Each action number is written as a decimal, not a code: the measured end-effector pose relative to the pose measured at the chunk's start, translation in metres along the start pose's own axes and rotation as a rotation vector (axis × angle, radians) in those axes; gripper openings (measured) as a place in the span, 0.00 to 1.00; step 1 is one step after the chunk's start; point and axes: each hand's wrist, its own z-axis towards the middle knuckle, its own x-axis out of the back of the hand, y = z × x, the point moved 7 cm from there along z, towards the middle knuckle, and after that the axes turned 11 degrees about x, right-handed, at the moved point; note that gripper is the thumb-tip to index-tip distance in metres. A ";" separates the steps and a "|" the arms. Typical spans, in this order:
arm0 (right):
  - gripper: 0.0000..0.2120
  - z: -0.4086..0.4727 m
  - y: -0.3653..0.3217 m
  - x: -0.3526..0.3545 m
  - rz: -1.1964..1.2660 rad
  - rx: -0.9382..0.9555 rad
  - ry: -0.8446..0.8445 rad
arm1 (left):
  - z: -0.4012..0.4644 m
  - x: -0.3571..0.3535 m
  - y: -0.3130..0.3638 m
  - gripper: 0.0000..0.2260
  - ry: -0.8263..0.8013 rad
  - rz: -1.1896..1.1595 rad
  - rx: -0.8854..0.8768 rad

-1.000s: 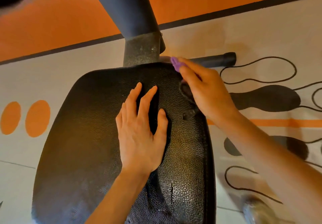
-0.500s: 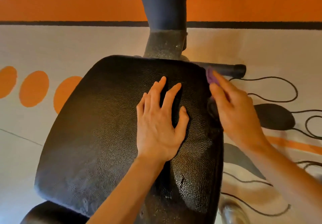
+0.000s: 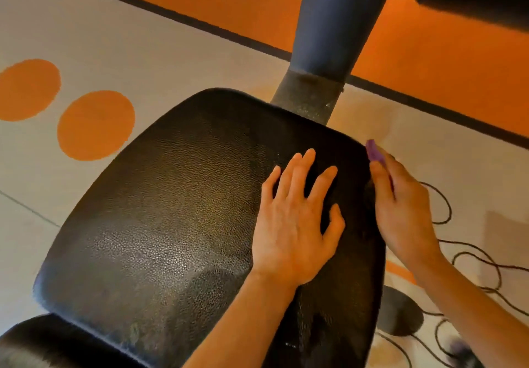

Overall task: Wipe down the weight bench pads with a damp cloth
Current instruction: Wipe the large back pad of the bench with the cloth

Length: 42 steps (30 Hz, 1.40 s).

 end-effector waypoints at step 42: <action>0.13 0.154 -0.168 -0.197 -0.006 0.426 -0.536 | 0.012 0.091 -0.213 0.26 0.042 0.029 0.639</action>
